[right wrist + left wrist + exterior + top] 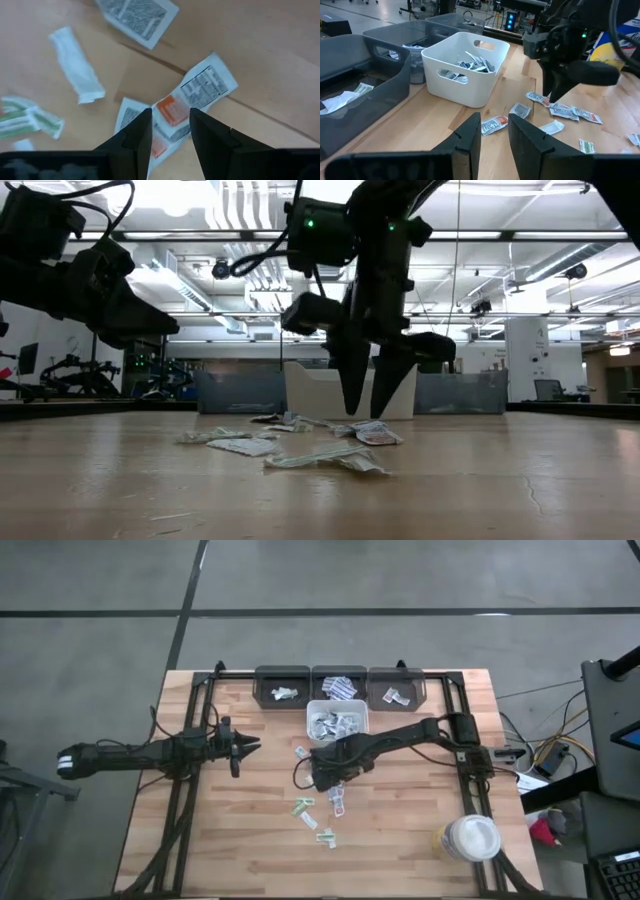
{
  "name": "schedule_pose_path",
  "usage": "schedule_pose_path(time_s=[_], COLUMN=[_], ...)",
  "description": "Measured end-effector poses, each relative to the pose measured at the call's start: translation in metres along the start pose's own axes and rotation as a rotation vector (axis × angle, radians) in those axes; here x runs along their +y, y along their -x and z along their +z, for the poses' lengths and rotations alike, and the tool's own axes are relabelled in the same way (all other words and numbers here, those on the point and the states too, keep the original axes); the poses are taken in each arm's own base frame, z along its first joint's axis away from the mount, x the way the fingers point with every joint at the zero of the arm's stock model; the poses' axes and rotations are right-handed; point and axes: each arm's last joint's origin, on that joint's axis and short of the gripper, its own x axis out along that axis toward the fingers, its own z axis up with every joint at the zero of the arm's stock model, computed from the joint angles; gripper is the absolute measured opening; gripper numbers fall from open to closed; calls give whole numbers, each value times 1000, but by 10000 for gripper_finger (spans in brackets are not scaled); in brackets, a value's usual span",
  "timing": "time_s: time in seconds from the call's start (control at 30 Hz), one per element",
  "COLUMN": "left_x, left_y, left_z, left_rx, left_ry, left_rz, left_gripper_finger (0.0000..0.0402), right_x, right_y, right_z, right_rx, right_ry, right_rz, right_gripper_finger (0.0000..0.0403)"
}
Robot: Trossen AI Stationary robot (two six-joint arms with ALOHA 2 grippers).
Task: Pick & Place First Aid Supplies
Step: Put the orange ointment pack into the right black bin
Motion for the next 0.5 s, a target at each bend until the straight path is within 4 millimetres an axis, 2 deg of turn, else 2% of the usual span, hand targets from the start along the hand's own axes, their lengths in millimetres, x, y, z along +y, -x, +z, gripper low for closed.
schedule_pose_path(time_s=[0.17,0.37,0.5], left_x=[0,0,0], left_y=[0,0,0], left_z=[0,0,0], left_rx=[0,0,1], left_ry=[0,0,0], left_rz=[0,0,0], left_gripper_finger=[94,94,94], right_x=[-1,-2,-5], right_y=[-4,6,4], right_z=[3,7,12], right_rx=[-38,-55,-68], right_ry=[-25,-36,-69], right_rz=[-22,-2,-18], right_gripper_finger=[126,117,117])
